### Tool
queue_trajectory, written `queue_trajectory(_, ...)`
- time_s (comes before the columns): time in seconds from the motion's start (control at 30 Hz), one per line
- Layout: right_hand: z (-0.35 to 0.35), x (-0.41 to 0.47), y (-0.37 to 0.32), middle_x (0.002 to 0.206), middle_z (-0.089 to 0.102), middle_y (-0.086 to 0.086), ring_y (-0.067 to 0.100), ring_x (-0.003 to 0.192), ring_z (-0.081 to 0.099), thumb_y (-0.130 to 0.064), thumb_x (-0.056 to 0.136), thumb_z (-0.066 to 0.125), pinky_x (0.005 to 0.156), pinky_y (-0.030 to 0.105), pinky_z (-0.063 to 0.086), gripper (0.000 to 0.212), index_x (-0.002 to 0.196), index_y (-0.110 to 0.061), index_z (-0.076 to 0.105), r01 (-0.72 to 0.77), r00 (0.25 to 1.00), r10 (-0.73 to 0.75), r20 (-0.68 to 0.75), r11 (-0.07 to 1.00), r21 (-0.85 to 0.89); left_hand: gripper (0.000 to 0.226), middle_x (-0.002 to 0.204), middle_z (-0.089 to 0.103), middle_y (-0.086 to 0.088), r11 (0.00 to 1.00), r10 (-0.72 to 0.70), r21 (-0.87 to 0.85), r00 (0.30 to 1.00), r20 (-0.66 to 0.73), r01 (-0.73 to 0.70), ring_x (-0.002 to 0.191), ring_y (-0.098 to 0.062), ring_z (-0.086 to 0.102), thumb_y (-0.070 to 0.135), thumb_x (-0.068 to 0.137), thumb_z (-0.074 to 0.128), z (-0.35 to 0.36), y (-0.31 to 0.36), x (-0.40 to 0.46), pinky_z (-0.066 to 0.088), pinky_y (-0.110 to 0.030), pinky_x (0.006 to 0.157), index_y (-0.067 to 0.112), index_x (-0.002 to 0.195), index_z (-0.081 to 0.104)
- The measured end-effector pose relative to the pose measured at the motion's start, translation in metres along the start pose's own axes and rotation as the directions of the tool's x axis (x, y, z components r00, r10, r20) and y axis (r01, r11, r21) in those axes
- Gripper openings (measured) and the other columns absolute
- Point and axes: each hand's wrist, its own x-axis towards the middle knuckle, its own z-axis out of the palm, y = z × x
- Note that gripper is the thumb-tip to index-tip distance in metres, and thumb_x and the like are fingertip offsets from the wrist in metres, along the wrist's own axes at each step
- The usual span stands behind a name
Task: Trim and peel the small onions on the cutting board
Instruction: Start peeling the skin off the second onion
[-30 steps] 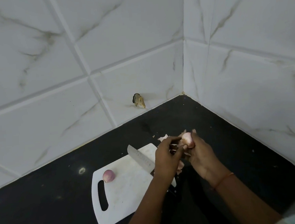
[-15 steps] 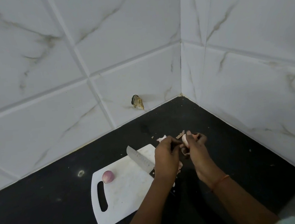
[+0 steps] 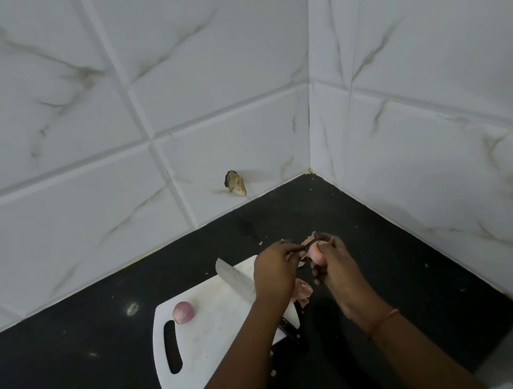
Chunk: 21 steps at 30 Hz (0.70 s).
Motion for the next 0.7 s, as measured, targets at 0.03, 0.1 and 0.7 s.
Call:
queue_trajectory(0.03, 0.002, -0.002, 0.000, 0.126, 0.055, 0.014, 0.021, 0.092, 0.054, -0.022, 0.100, 0.044, 0.065, 0.031, 0.046, 0.022, 0.116, -0.032, 0.056, 0.015, 1.000, -0.015, 0.002, 1.000, -0.003, 0.016, 0.109, 0.073, 0.007, 0.999, -0.022, -0.027, 0.997, -0.073, 0.020, 0.101, -0.008, 0.065, 0.025, 0.092, 0.068, -0.001, -0.001, -0.001, 0.052, -0.032, 0.094, 0.024, 0.104, 0.078)
queue_trajectory(0.1, 0.005, -0.004, 0.002, 0.126, 0.054, 0.012, 0.024, 0.096, 0.056, -0.024, 0.101, 0.043, 0.066, 0.030, 0.047, 0.021, 0.117, -0.031, 0.055, 0.045, 0.999, -0.045, -0.003, 0.999, -0.012, 0.006, 0.094, 0.071, 0.010, 0.998, -0.060, -0.012, 0.987, -0.149, 0.059, 0.089, -0.007, 0.062, 0.030, 0.084, 0.076, -0.002, -0.004, -0.002, 0.052, -0.034, 0.089, 0.025, 0.088, 0.077)
queue_trajectory(0.7, 0.047, -0.017, 0.054, 0.109, 0.066, -0.005, 0.008, 0.099, 0.061, -0.016, 0.092, 0.062, 0.087, 0.021, 0.049, 0.022, 0.113, -0.020, 0.068, 0.457, 0.889, -0.328, 0.318, 0.622, -0.636, 0.032, 0.111, 0.068, 0.010, 0.712, -0.377, -0.661, 0.923, -0.076, 0.237, 0.106, -0.007, 0.064, 0.025, 0.084, 0.080, -0.055, -0.080, -0.063, 0.057, -0.025, 0.085, 0.030, 0.111, 0.065)
